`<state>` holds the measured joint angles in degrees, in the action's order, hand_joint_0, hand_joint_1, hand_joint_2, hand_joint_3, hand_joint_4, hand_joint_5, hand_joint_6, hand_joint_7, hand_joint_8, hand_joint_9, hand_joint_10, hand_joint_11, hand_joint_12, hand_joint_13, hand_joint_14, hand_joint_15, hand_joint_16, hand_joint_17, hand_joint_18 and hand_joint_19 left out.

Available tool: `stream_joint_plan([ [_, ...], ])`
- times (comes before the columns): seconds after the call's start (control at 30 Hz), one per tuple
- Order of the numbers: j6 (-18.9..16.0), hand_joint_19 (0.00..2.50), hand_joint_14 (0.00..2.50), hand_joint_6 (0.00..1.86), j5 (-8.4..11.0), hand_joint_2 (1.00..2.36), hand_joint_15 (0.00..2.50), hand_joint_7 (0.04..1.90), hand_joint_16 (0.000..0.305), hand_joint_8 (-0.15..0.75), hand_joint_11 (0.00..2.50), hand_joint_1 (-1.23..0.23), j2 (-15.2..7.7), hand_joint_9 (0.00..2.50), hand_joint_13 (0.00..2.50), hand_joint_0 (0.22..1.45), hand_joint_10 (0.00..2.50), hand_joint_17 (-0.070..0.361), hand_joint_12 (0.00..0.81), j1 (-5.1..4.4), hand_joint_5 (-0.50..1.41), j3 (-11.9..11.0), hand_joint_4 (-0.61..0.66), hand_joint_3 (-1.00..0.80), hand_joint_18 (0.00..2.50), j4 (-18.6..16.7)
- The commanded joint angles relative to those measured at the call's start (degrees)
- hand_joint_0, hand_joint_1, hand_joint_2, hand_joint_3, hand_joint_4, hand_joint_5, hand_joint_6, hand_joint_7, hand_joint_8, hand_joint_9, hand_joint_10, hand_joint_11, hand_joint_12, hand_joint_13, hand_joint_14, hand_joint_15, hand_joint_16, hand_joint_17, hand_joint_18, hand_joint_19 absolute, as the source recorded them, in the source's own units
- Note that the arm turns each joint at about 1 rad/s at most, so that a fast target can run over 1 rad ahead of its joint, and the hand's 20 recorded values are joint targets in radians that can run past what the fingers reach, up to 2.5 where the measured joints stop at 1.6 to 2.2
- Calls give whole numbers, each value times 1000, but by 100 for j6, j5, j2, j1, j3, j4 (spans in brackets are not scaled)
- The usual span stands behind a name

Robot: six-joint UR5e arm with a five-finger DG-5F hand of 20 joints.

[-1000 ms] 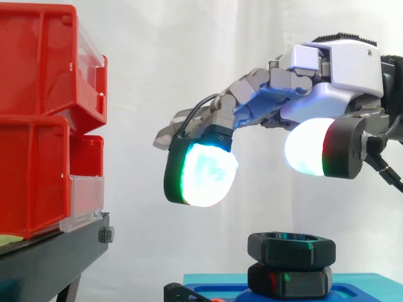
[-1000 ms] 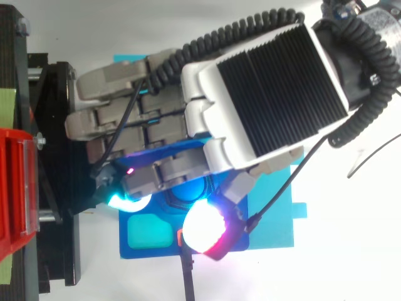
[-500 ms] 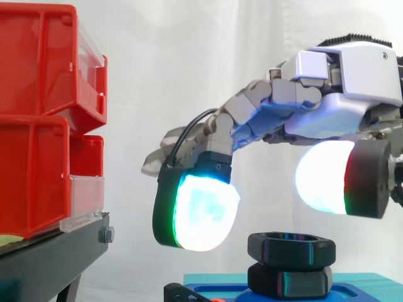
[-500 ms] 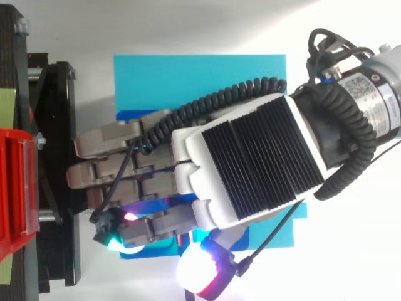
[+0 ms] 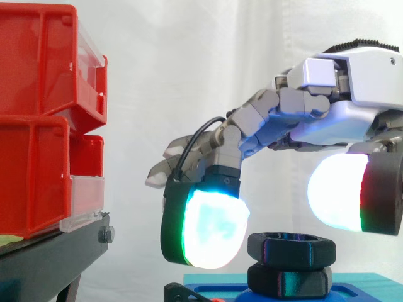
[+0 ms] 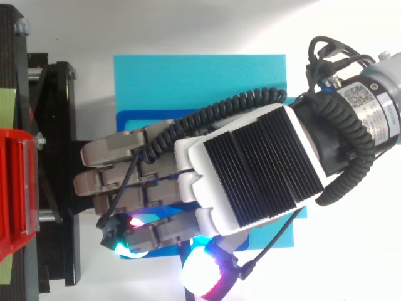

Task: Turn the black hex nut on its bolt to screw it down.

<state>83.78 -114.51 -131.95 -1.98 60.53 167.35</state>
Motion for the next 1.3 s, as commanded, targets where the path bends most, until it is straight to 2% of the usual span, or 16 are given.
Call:
stream_joint_plan([
  [0.0,86,119,0,775,-1,1000,0,664,15,249,326,-453,2,536,356,522,7,34,143,-4,-198,2,217,-500,81,184],
  [0.2,191,127,0,777,-10,1000,0,659,15,249,325,-454,-6,534,356,523,7,34,142,40,-199,2,216,-500,82,430],
  [0.9,165,126,0,779,-36,1000,0,655,15,248,326,-457,2,535,358,523,7,33,141,119,-200,-7,217,-500,88,386],
  [1.03,174,123,0,780,-80,1000,1,654,15,248,329,-457,2,536,356,523,9,33,143,119,-200,-94,219,-500,87,421],
  [1.27,174,124,0,780,-116,1000,2,652,15,249,328,-457,2,538,356,523,7,33,142,128,-200,-121,219,-500,87,447],
])
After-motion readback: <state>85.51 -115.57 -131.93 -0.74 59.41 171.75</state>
